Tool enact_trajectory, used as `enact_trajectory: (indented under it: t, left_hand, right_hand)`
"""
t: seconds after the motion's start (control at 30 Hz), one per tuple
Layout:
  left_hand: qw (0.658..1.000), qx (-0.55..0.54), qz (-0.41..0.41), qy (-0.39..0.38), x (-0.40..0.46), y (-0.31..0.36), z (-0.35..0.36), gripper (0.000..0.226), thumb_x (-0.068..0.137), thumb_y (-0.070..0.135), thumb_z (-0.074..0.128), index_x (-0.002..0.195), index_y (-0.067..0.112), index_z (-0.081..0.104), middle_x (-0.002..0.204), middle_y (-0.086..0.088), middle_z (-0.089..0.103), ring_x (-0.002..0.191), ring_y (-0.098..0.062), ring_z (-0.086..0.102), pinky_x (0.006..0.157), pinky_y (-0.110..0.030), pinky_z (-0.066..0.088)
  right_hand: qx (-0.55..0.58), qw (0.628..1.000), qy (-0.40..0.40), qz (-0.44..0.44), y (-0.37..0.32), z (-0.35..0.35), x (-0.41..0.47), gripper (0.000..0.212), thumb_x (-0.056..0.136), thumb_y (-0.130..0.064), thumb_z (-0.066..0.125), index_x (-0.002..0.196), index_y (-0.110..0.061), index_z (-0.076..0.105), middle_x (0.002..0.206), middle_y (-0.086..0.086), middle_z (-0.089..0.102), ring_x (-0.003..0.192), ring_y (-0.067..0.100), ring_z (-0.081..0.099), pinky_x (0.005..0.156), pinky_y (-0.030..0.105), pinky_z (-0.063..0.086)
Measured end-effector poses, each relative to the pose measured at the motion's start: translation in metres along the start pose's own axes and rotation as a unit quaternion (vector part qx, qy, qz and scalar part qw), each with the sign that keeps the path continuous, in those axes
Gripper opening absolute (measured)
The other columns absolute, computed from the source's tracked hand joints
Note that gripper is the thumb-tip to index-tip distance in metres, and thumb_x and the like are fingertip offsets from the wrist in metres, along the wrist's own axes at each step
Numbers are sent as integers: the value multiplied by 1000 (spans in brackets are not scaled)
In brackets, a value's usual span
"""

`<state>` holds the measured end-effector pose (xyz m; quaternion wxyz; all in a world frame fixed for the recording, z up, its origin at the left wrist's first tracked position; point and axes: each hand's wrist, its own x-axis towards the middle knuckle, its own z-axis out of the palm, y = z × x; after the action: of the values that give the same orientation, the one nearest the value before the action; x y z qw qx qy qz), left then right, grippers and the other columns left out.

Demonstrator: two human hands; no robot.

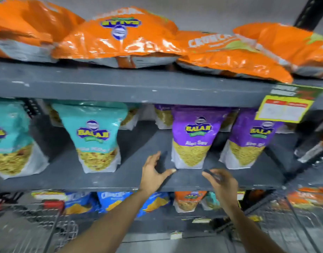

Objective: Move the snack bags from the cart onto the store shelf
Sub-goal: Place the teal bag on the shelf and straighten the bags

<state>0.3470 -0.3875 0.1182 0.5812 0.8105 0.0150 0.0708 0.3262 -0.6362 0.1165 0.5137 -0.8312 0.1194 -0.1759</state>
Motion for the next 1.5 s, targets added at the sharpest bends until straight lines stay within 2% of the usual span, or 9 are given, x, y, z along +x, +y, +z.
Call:
enact_trajectory:
  t: [0.07, 0.13, 0.2, 0.3, 0.43, 0.63, 0.8, 1.07, 1.5]
  left_hand:
    - [997, -8, -44, -58, 13, 7, 30, 126, 49, 44, 93, 150, 15, 25, 141, 17, 33, 131, -3, 37, 107, -22, 33]
    - [996, -28, -47, -75, 25, 12, 53, 133, 42, 47, 94, 150, 24, 21, 140, 23, 36, 128, 0, 40, 99, -16, 35]
    - [997, -22, -56, -57, 35, 14, 67, 118, 39, 49, 94, 139, 32, 34, 126, 22, 52, 114, -3, 54, 87, -18, 42]
    - [998, -6, -64, -28, 45, 14, 78, 79, 42, 48, 94, 105, 42, 48, 104, 25, 63, 97, -6, 63, 68, -9, 44]
    - [998, -14, -54, -20, 46, 16, 82, 69, 41, 51, 93, 97, 51, 50, 102, 27, 66, 93, 14, 60, 68, -7, 47]
    - [997, -5, -71, -1, 36, 6, 62, 74, 41, 52, 93, 103, 55, 52, 104, 28, 68, 92, 12, 63, 70, -5, 47]
    - [996, -3, -88, 9, 26, -3, 41, 84, 41, 50, 94, 115, 43, 55, 110, 21, 70, 98, 2, 66, 84, -25, 54]
    - [996, -9, -91, 4, 20, -1, 38, 73, 49, 42, 94, 109, 47, 52, 108, 23, 68, 93, 11, 64, 66, -7, 51]
    - [995, -14, -103, -1, 21, -1, 41, 83, 52, 40, 93, 124, 32, 51, 112, 16, 66, 101, -4, 64, 75, -16, 50]
  right_hand:
    - [-25, 998, 56, -25, 13, -28, 18, 54, 63, -30, 91, 105, -11, 64, 102, 1, 64, 97, 19, 62, 77, 1, 37]
    - [4, 996, 90, -19, 23, -47, 39, 90, 56, -26, 95, 130, -7, 49, 128, 9, 56, 121, 23, 54, 100, 18, 41]
    - [-2, 996, 93, 3, 29, -55, 56, 124, 51, -27, 97, 151, -7, 25, 152, 13, 37, 142, 29, 37, 115, 41, 35]
    - [-24, 996, 80, 33, 39, -54, 77, 151, 50, -35, 96, 157, -12, -7, 165, 11, 10, 153, 27, 13, 123, 43, 17]
    - [-14, 993, 111, 27, 53, -51, 95, 154, 45, -32, 98, 157, -12, -7, 162, 17, 19, 149, 29, 23, 120, 39, 22]
    - [-18, 993, 117, -1, 69, -53, 97, 145, 49, -34, 96, 157, -8, 2, 153, 25, 32, 142, 36, 32, 113, 33, 27]
    - [-31, 992, 119, -10, 67, -54, 97, 148, 46, -37, 96, 157, -13, 2, 150, 28, 34, 140, 39, 31, 112, 46, 31]
    - [-35, 992, 116, 21, 61, -58, 95, 148, 43, -48, 94, 157, -26, 2, 155, 18, 35, 141, 35, 36, 111, 49, 35]
    - [-36, 991, 124, 22, 66, -81, 80, 146, 45, -43, 95, 156, -24, 3, 157, 16, 31, 144, 33, 32, 115, 45, 29]
